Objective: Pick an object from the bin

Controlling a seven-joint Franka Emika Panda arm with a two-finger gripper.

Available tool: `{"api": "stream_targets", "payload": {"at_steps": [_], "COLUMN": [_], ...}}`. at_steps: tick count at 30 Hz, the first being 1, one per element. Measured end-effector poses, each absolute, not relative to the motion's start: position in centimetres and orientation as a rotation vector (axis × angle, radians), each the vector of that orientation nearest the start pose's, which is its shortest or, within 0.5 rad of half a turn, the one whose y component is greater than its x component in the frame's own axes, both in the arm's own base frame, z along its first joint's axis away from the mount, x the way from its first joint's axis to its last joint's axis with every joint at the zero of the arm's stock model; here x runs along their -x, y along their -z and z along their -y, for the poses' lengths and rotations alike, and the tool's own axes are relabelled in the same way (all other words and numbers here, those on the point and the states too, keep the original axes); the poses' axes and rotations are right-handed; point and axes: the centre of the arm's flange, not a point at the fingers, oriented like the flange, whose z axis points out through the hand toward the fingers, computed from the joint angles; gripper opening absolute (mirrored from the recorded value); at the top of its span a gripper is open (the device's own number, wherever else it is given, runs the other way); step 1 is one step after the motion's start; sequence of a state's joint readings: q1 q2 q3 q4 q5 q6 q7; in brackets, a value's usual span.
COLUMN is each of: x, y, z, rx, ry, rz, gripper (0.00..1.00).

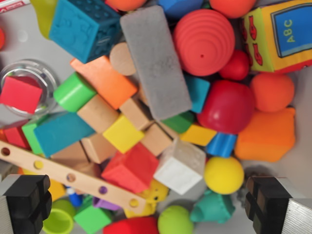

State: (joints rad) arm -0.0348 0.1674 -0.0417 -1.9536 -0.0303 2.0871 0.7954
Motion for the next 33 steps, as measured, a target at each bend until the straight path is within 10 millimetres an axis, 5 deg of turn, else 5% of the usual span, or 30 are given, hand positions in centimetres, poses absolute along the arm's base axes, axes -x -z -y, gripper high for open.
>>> {"api": "stream_targets", "payload": {"at_steps": [33], "x": [-59.9], "y": [-34.1], "z": [-3.1], "rx": [2.962], "ry": [-0.024], "rz": [-1.131], "gripper": [1.0]}}
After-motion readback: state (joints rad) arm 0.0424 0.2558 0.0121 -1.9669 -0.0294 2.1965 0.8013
